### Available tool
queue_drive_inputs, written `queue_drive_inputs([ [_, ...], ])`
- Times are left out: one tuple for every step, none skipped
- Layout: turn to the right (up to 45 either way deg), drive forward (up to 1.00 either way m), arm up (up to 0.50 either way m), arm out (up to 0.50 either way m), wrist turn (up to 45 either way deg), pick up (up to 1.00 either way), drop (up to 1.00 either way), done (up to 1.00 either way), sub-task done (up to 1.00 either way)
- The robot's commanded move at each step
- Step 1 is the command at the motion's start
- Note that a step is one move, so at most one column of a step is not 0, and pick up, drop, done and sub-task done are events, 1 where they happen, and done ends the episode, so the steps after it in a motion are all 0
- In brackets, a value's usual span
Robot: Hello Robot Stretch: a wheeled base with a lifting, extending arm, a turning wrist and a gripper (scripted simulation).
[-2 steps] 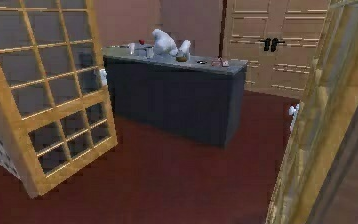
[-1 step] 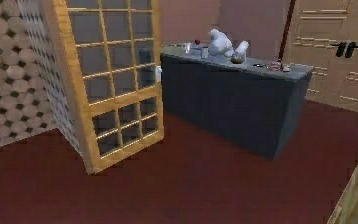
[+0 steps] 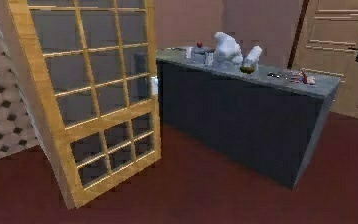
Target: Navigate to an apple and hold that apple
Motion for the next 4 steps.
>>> queue_drive_inputs([
  [27.0,0.0,0.0,0.0,0.0,0.0,0.0,0.0,0.0],
  [3.0,0.0,0.0,0.0,0.0,0.0,0.0,0.0,0.0],
  [-45.0,0.0,0.0,0.0,0.0,0.0,0.0,0.0,0.0],
  [-45.0,0.0,0.0,0.0,0.0,0.0,0.0,0.0,0.0],
])
